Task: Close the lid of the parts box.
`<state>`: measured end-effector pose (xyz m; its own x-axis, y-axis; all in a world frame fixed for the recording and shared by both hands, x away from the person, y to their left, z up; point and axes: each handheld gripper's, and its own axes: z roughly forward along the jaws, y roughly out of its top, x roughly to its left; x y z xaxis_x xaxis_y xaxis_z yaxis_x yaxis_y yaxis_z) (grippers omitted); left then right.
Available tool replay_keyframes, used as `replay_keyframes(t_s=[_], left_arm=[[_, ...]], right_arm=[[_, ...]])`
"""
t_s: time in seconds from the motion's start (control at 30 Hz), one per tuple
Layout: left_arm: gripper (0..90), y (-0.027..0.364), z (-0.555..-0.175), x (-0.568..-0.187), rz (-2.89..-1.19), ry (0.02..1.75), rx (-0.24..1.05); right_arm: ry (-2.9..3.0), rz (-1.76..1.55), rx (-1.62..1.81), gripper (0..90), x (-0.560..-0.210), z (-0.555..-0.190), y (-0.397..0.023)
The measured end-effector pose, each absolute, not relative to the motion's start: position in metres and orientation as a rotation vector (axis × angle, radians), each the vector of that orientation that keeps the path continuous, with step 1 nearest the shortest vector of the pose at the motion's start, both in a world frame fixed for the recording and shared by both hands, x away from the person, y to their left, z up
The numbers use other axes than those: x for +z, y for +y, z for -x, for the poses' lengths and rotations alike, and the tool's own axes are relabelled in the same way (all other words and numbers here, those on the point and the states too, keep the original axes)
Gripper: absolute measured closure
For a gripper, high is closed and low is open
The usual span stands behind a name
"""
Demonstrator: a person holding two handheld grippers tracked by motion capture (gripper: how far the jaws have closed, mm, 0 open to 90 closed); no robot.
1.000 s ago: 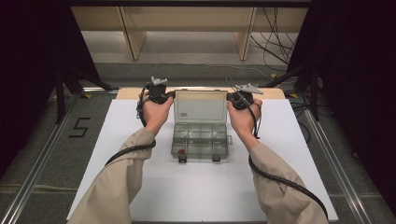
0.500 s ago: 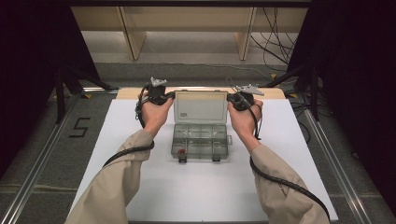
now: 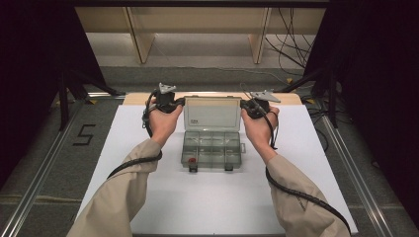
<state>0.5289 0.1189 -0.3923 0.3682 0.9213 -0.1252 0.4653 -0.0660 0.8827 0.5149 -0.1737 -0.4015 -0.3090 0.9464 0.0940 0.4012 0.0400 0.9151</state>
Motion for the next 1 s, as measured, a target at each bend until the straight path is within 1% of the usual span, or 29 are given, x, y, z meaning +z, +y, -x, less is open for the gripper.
replay_keyframes(t_s=[1.0], left_arm=[[87.1, 0.12, -0.52, -0.393, -1.687, 1.211, 0.625]], right_arm=[[1.754, -1.326, 1.26, 88.4, -0.401, -0.504, -0.174]])
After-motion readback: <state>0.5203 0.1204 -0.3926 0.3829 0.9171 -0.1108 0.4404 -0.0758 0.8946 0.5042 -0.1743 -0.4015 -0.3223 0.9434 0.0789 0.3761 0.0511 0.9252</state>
